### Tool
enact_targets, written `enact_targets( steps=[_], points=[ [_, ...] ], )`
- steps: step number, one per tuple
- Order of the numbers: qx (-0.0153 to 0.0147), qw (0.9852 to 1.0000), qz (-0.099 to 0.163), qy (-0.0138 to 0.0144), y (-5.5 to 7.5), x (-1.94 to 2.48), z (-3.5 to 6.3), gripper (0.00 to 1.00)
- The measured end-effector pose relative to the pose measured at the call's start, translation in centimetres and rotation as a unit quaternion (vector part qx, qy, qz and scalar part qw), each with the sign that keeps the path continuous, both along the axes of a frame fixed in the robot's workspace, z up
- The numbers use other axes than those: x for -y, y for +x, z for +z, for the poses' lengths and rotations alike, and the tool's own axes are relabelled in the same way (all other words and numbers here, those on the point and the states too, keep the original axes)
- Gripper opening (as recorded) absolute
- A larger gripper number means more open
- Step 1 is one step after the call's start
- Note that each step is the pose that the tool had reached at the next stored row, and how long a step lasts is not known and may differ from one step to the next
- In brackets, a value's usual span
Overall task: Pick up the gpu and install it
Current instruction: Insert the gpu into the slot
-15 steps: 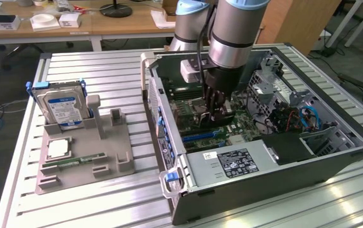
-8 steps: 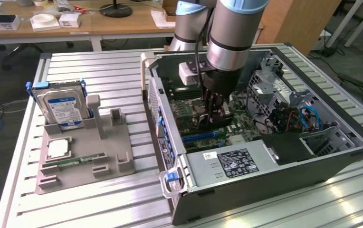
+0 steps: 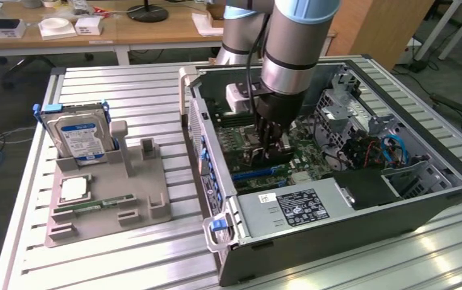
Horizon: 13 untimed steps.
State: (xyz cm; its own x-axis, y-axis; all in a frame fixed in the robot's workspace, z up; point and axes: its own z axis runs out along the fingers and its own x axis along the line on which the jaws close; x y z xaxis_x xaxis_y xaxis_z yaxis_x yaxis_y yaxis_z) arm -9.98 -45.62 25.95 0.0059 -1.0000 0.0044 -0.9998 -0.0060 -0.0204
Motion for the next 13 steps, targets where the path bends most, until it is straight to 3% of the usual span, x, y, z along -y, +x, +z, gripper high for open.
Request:
enact_targets(
  steps=[13],
  points=[
    [0.0,1.0,0.0,0.0,-0.3,0.0,-1.21,0.27]
  ],
)
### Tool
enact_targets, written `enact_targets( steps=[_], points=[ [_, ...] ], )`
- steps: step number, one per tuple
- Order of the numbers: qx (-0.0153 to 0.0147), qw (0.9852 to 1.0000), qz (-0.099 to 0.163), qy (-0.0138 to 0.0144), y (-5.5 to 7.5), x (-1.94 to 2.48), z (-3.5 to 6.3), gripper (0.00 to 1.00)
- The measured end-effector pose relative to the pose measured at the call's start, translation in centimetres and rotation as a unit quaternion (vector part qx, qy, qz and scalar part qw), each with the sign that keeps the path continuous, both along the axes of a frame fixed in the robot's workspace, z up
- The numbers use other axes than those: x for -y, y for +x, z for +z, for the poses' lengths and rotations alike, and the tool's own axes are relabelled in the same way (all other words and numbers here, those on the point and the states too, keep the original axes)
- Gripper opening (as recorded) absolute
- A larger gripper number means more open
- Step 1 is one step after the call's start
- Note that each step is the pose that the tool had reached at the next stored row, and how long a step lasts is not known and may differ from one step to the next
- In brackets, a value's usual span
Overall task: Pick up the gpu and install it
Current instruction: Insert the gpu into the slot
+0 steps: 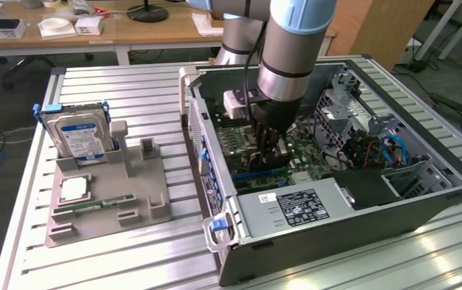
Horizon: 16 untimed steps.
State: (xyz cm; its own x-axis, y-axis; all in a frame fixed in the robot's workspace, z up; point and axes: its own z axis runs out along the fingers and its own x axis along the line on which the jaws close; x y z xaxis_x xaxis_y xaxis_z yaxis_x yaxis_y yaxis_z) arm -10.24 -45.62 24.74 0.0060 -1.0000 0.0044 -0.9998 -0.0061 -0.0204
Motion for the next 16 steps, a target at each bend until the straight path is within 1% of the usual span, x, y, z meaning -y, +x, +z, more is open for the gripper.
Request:
enact_targets(
  steps=[16],
  points=[
    [-0.0001,1.0,0.0,-0.0001,-0.15,0.01,-0.13,0.27]
  ],
)
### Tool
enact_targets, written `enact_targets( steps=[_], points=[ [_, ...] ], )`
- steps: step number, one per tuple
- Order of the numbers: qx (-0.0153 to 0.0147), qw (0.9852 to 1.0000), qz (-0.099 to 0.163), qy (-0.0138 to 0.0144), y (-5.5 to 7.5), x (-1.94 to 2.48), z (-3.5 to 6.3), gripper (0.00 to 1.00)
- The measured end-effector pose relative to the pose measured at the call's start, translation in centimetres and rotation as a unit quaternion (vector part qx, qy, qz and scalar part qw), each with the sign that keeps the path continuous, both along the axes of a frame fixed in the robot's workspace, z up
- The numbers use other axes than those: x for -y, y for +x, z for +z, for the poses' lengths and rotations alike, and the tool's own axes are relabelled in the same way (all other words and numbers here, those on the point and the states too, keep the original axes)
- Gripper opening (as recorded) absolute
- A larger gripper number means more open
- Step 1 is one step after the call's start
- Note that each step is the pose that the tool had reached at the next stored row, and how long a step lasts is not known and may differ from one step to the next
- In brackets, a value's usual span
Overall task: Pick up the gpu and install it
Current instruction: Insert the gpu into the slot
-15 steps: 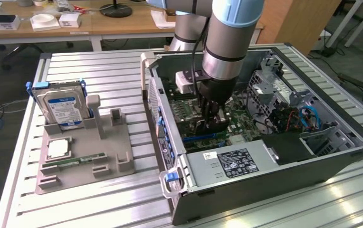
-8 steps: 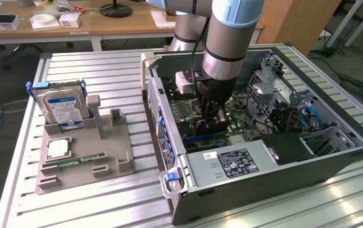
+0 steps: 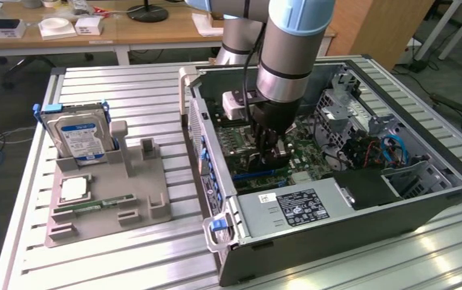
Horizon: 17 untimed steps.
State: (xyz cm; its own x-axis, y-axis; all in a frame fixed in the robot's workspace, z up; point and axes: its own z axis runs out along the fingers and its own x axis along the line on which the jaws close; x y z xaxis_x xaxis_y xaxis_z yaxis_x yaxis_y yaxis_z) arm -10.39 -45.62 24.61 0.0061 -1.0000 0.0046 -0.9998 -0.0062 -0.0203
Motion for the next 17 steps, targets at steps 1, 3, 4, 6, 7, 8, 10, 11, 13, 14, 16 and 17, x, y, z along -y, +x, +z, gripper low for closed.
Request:
enact_targets(
  steps=[1,3,4,6,7,8,10,11,13,14,16,17],
  points=[
    [0.0,1.0,0.0,0.0,0.0,0.0,-0.01,0.27],
    [0.0002,1.0,0.0,0.0003,0.0,-0.01,-0.13,0.27],
    [0.0001,1.0,0.0,0.0002,0.0,-0.01,-0.18,0.27],
    [0.0,1.0,0.0,0.0,-0.01,0.0,-0.2,0.27],
    [0.0,1.0,0.0,0.0,-0.01,0.0,-0.2,0.27],
    [0.0,1.0,0.0,0.0,-0.01,0.0,-0.2,0.27],
    [0.0001,1.0,0.0,0.0003,0.0,-0.01,-0.3,0.27],
    [0.0002,1.0,0.0,0.0004,0.0,-0.01,-0.38,0.27],
    [0.0001,1.0,0.0,0.0002,0.0,-0.01,-0.38,0.27],
    [0.0001,1.0,0.0,0.0001,-0.01,-0.01,-0.37,0.27],
    [0.0001,1.0,0.0,0.0001,-0.01,-0.01,-0.44,0.27],
    [0.0001,1.0,0.0,0.0002,-0.01,-0.01,-0.53,0.27]
  ],
)
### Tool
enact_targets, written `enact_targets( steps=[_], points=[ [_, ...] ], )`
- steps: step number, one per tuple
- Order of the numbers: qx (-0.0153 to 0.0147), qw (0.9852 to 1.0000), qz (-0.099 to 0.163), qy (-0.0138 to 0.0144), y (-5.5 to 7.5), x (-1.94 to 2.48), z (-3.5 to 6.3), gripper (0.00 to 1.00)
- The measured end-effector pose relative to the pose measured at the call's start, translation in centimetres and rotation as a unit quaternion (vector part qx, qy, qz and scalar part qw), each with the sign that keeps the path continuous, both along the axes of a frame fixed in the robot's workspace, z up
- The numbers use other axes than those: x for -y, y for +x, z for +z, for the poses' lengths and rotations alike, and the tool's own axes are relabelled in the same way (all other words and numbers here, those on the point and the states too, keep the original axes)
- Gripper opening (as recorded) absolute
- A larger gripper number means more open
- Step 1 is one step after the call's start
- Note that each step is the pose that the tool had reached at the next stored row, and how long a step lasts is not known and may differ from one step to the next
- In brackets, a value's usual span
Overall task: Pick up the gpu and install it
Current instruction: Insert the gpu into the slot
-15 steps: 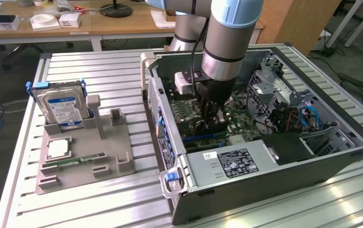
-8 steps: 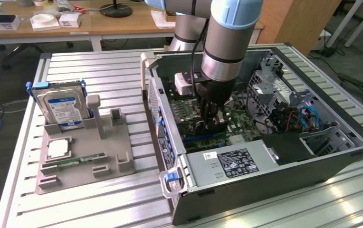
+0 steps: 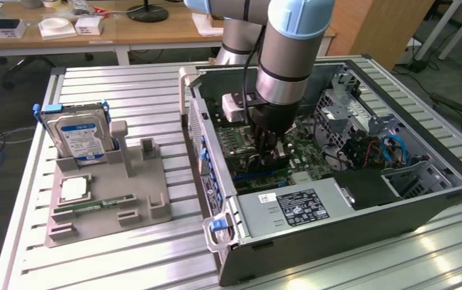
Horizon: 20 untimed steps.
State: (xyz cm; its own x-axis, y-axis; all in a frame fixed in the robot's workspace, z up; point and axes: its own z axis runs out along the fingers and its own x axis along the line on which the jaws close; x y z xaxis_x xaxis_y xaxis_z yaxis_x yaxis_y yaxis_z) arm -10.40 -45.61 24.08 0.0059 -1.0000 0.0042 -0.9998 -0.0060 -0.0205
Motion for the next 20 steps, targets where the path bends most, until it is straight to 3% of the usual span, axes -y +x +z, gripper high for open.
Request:
enact_targets(
  steps=[20],
  points=[
    [-0.0001,1.0,0.0,-0.0001,-0.01,0.0,-0.18,0.27]
  ],
)
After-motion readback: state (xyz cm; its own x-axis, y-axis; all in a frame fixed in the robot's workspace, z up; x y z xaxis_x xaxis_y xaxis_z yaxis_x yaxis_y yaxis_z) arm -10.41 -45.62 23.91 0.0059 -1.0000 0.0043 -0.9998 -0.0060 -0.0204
